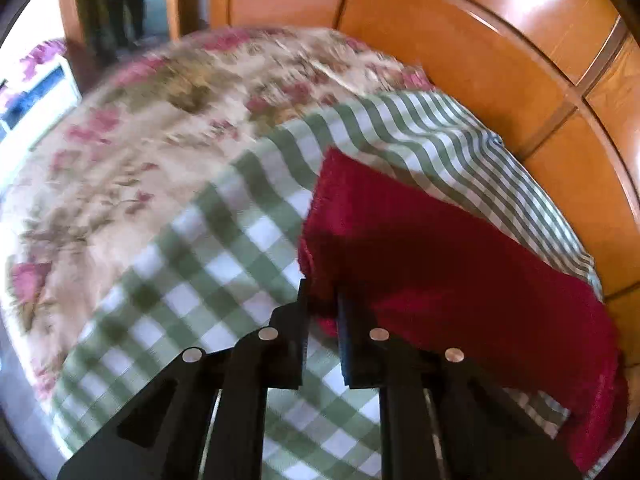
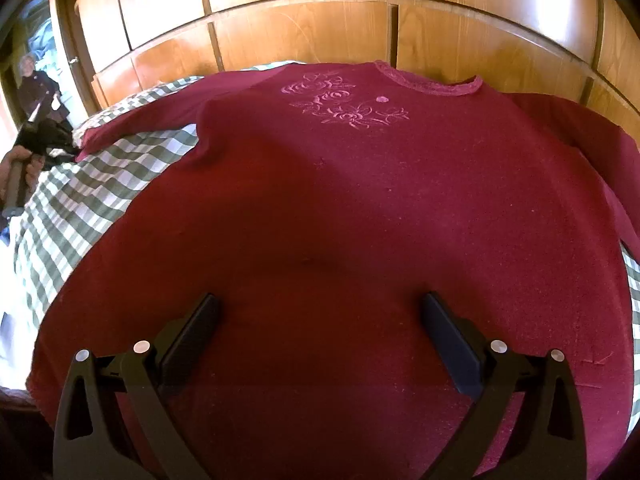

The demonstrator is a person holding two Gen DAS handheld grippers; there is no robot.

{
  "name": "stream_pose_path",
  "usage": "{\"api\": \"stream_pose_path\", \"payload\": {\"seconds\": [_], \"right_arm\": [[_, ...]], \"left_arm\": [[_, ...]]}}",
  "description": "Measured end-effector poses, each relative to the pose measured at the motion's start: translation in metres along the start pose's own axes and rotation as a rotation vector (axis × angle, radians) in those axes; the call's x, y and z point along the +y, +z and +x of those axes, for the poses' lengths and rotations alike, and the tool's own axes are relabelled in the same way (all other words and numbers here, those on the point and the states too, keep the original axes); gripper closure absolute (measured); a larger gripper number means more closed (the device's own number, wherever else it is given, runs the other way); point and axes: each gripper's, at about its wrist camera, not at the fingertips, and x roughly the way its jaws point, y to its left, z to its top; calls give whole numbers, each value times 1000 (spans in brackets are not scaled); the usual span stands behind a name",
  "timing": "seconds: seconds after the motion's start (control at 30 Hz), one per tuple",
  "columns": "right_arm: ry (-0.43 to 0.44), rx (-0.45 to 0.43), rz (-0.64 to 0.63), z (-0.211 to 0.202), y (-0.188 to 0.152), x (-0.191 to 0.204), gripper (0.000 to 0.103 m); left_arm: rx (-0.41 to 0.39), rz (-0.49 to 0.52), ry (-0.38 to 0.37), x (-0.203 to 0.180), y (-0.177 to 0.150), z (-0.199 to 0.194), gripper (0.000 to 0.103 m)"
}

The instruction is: Fold small clothes

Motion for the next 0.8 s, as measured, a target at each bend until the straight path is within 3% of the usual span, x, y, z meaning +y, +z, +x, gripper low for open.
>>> {"api": "stream_pose_path", "payload": {"seconds": [0.13,0.2,0.23,0.27,0.3,0.4,0.5,0.67,0.8], "right_arm": [[-3,7,-4,1,1,1,3],[-4,5,-5,0,1,1,3],[-5,4,-5,0,1,1,3],[-5,4,-5,0,2,0,3],[-4,4,-5,0,1,0,3],[-2,1,-4,-1,2,-1,3],[0,-2,-4,0,2,-1,3],[11,-9,7,-5,1,-3,3],[38,-18,68,-24,6,-16,5]], "left_arm": [[1,-39,74,16,0,-2,92],[4,-52,101,20,-2,0,84],[6,-65,97,20,-4,-2,79],[7,-78,100,20,-5,-6,56],[-3,-95,101,20,-7,-13,49],[-114,-68,58,7,-27,-53,47],[-175,57,-19,-31,-62,-89,47],[-200,260,-189,-100,-134,-126,47],[-171,396,-325,-162,-193,-139,47]]}}
